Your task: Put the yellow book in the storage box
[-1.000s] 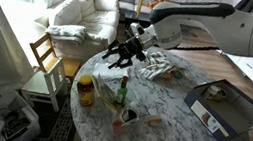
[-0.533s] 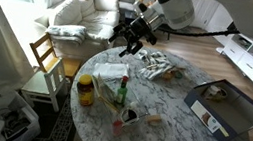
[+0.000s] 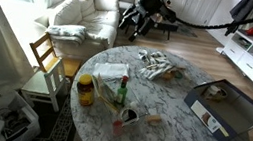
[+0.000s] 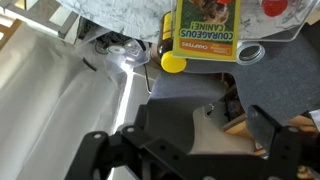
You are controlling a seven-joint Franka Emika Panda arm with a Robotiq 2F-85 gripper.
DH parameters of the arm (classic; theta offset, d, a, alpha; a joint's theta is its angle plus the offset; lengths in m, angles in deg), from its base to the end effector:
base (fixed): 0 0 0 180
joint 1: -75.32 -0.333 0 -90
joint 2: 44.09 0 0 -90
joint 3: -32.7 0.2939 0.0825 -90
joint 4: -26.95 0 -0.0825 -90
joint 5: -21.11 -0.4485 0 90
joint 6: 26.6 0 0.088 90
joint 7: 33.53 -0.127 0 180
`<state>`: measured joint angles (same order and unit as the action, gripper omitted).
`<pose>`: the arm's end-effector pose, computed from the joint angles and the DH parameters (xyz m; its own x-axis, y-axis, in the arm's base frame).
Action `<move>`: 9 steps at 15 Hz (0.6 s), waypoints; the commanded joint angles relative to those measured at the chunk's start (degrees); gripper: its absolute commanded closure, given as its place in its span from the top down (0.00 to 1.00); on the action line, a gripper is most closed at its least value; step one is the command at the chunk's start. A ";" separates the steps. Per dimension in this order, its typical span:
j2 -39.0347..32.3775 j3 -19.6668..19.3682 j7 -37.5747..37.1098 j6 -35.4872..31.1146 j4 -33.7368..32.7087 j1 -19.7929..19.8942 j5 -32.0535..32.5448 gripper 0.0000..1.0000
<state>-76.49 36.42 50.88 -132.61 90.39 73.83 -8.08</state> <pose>0.7858 0.1065 0.4786 0.0763 0.8469 0.5263 0.9859 -0.1429 0.0870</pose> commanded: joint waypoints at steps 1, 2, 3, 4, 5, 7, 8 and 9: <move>3.51 -2.55 -11.57 4.27 1.80 -2.21 4.32 1.00; 4.27 -2.85 -14.86 5.66 1.96 -2.61 5.03 1.00; 5.07 -3.14 -18.00 6.80 2.26 -3.02 5.71 1.00; 5.75 -3.32 -21.09 8.29 2.37 -3.33 6.28 1.00; 6.64 -3.32 -23.20 9.20 2.84 -3.52 6.47 1.00; 8.70 -3.41 -27.06 10.54 4.33 -3.91 6.89 1.00; 9.66 -3.33 -28.19 11.44 5.03 -3.95 7.08 1.00; 10.91 -3.40 -29.62 11.52 6.20 -4.15 7.46 1.00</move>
<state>-70.38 34.00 25.57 -122.46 91.24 70.71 -2.47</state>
